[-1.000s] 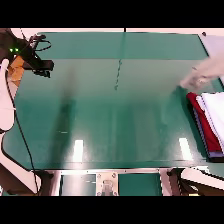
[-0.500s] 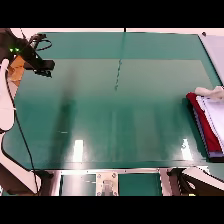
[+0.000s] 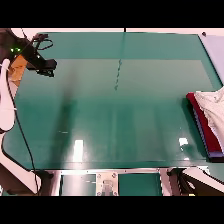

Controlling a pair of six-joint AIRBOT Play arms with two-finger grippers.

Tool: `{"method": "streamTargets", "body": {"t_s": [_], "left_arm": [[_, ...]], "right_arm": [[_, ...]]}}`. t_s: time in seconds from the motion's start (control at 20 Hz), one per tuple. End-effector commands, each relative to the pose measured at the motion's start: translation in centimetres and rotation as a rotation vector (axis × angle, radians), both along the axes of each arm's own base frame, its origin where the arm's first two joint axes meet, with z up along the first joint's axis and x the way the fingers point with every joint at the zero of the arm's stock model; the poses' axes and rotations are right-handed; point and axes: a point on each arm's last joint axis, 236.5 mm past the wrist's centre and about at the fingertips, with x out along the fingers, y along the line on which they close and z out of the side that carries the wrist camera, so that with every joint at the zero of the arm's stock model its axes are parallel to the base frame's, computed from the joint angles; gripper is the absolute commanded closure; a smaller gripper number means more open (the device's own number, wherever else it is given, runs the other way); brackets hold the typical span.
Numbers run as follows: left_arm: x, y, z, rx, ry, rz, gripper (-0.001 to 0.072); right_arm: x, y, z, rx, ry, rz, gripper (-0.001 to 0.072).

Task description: Fold the shirts.

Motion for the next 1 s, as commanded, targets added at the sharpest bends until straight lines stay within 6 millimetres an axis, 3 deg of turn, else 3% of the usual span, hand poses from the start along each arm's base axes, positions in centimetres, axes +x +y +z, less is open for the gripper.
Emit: {"method": "streamTargets", "body": {"t_s": [0.0,0.15,0.2,0.25,0.35,0.45,0.6,0.75,0.85,0.95], "left_arm": [[-0.2,-0.6,0.2,-0.024,0.003,-0.022,0.0686],[-0.6,-2.2,0.6,-0.091,0.009,-0.054,0.0686],[-0.9,-2.9,1.0,-0.118,0.012,-0.064,0.0686],[-1.2,-3.4,1.8,-0.139,0.001,-0.070,0.0686],[-1.2,-4.9,3.7,-0.208,-0.075,-0.061,0.0687],[-3.2,-6.5,4.8,-0.273,-0.099,-0.052,0.0686],[-9.2,-7.9,3.8,-0.260,-0.069,-0.082,0.0686],[-14.7,-10.5,1.4,-0.264,-0.050,-0.118,0.0686],[-17.6,-12.0,-0.2,-0.262,-0.003,-0.162,0.0686],[-18.5,-12.7,-0.9,-0.259,0.020,-0.187,0.0685]], "right_arm": [[-1.6,1.0,-0.7,0.041,0.065,-0.052,0.0022],[7.2,2.5,2.8,0.063,-0.242,0.040,0.0086],[10.2,3.6,4.3,0.060,-0.323,0.112,0.0450],[13.3,5.2,5.8,0.049,-0.389,0.231,0.0665],[17.6,9.5,7.1,0.026,-0.437,0.417,0.0699],[20.7,14.9,7.4,0.013,-0.460,0.599,0.0699],[21.1,24.0,5.1,0.018,-0.435,0.867,0.0700],[18.0,33.0,0.4,0.093,-0.414,1.049,0.0699],[16.7,36.6,-1.9,0.129,-0.405,1.128,0.0699],[16.0,38.5,-2.4,0.145,-0.402,1.190,0.0699]]}}
